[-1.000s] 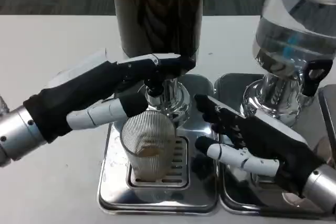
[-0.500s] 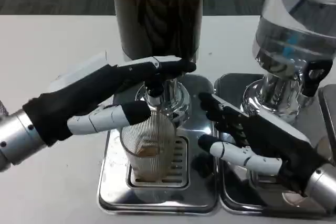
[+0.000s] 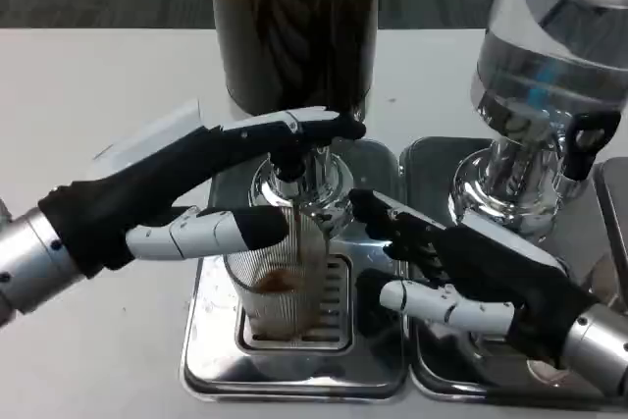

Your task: Grasp the cup under the faucet to collect the drink, then remove the cup.

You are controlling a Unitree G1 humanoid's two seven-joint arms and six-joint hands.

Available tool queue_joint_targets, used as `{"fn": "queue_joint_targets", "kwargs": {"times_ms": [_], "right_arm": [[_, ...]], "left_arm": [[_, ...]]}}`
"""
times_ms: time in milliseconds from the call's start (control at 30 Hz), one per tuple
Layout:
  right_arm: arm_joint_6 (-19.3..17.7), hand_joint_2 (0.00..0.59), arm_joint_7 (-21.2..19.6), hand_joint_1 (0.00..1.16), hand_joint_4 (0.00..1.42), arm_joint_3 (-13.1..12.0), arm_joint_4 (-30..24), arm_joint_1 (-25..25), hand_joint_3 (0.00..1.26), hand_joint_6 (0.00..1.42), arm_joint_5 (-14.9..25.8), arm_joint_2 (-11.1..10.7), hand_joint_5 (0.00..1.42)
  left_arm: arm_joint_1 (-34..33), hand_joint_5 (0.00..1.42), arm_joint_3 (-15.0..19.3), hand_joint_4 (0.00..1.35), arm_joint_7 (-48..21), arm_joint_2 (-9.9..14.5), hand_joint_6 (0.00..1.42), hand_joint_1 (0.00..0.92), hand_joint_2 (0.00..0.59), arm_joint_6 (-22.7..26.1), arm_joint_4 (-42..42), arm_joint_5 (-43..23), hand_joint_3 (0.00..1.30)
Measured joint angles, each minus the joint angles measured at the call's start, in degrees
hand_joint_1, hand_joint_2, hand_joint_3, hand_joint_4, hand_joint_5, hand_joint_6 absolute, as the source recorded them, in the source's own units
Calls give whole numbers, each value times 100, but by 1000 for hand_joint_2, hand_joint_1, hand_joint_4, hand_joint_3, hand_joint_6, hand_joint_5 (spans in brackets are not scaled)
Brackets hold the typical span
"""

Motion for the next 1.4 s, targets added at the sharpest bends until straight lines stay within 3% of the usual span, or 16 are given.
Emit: {"fn": "queue_joint_targets", "kwargs": {"times_ms": [400,633,1400], "right_arm": [[-299,184,36,472,0,92,228,-184,0,0,-28,-46,0],[-490,174,89,570,0,250,445,-377,0,0,-48,-50,0],[-610,169,265,593,0,466,936,-804,0,0,-35,-22,0]], "left_arm": [[14,114,-5,104,54,3,40,0,65,-5,-5,4,214],[18,109,-6,104,83,3,40,0,68,-5,-6,5,214],[121,108,1,115,201,21,40,0,78,-5,-116,54,214]]}}
